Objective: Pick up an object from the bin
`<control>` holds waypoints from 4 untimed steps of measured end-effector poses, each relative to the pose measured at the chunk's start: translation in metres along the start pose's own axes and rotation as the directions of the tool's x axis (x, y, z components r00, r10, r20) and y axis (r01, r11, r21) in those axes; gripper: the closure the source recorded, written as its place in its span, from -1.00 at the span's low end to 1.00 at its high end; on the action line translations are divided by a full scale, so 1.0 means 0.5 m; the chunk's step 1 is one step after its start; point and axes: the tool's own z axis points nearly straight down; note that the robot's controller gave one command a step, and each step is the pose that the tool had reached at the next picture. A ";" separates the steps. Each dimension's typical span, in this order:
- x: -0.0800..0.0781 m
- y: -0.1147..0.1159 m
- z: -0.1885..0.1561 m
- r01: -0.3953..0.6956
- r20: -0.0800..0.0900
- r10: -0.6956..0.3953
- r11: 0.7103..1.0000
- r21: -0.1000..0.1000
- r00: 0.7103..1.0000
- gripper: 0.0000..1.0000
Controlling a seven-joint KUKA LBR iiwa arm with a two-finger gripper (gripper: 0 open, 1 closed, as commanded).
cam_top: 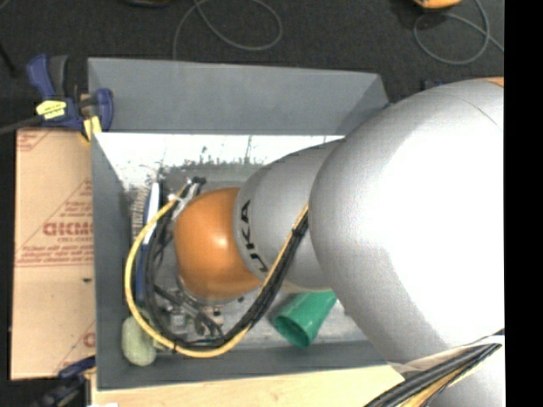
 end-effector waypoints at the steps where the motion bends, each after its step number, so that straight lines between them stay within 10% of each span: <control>1: 0.000 0.000 -0.009 -0.001 0.000 0.001 1.000 0.000 1.000 1.00; 4: -0.001 -0.001 -0.076 -0.004 0.000 0.004 1.000 0.000 1.000 1.00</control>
Offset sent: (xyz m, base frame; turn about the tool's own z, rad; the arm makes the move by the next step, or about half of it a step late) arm 0.0001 -0.0001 0.0505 0.0000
